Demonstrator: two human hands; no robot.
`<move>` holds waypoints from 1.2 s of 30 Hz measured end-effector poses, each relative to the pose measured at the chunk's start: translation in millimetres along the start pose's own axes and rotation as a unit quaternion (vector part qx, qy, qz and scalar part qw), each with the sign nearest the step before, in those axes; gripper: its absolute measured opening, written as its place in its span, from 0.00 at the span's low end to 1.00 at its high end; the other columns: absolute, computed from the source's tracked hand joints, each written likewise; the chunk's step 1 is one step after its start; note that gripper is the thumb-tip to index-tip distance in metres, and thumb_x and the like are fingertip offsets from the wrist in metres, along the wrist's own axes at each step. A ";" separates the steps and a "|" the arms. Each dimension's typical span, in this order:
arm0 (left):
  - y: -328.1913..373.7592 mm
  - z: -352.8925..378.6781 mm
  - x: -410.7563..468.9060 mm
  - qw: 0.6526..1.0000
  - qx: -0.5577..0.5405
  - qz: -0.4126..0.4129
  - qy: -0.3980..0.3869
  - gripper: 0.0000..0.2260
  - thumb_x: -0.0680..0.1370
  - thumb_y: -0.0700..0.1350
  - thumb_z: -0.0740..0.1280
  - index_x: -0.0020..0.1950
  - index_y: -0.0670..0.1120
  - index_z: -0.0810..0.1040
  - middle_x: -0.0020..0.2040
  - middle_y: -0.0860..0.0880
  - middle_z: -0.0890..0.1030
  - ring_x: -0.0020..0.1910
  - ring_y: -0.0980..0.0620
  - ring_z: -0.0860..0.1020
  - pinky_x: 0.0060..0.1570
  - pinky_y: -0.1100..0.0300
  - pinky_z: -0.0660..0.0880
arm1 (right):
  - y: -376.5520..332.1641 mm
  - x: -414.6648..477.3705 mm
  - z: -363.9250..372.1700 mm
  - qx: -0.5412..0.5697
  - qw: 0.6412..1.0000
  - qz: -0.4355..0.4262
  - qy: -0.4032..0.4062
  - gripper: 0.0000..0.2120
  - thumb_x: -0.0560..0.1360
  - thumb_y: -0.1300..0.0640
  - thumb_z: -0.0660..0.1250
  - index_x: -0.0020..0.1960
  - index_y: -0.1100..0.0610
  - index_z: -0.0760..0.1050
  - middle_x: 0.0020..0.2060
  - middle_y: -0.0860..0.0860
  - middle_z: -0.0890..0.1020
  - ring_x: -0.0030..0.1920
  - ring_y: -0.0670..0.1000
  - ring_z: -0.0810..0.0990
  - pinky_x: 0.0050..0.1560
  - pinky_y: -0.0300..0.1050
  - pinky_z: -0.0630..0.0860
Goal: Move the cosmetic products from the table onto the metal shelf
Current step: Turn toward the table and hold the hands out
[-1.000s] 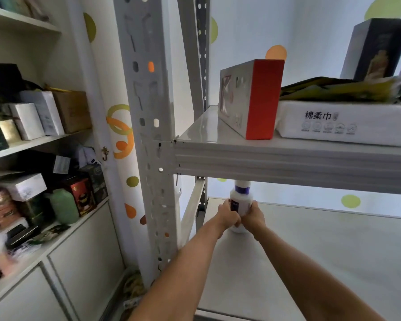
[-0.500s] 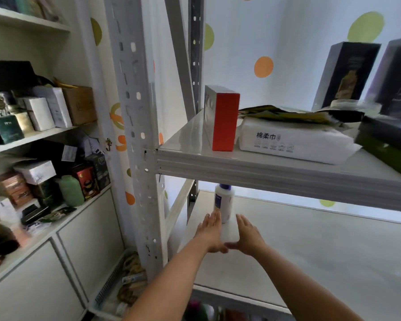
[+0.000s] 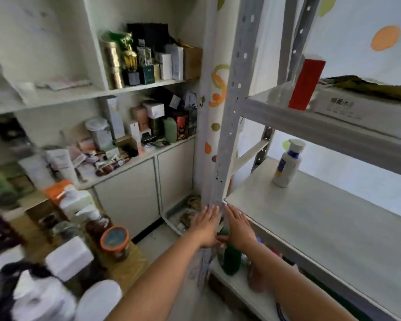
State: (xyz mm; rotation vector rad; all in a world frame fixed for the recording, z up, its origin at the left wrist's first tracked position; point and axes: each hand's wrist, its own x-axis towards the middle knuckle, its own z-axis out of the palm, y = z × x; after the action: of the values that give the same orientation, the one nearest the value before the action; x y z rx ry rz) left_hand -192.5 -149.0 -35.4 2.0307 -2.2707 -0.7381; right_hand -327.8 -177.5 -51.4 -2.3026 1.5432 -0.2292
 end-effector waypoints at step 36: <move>-165.5 -30.4 -229.9 0.922 0.092 -0.346 0.150 0.42 0.74 0.45 0.72 0.78 0.40 0.48 0.75 0.38 0.54 0.75 0.39 0.54 0.73 0.50 0.57 | -268.7 -37.5 95.0 0.073 0.957 -0.192 -0.203 0.50 0.64 0.53 0.78 0.76 0.47 0.50 0.70 0.49 0.70 0.67 0.55 0.71 0.64 0.51 0.71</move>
State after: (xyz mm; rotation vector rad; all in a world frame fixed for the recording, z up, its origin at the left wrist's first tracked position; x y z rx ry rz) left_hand 8.9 48.8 3.4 2.8275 -1.4872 -0.1743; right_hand -80.2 -32.4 -34.6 -2.3268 0.8492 0.0348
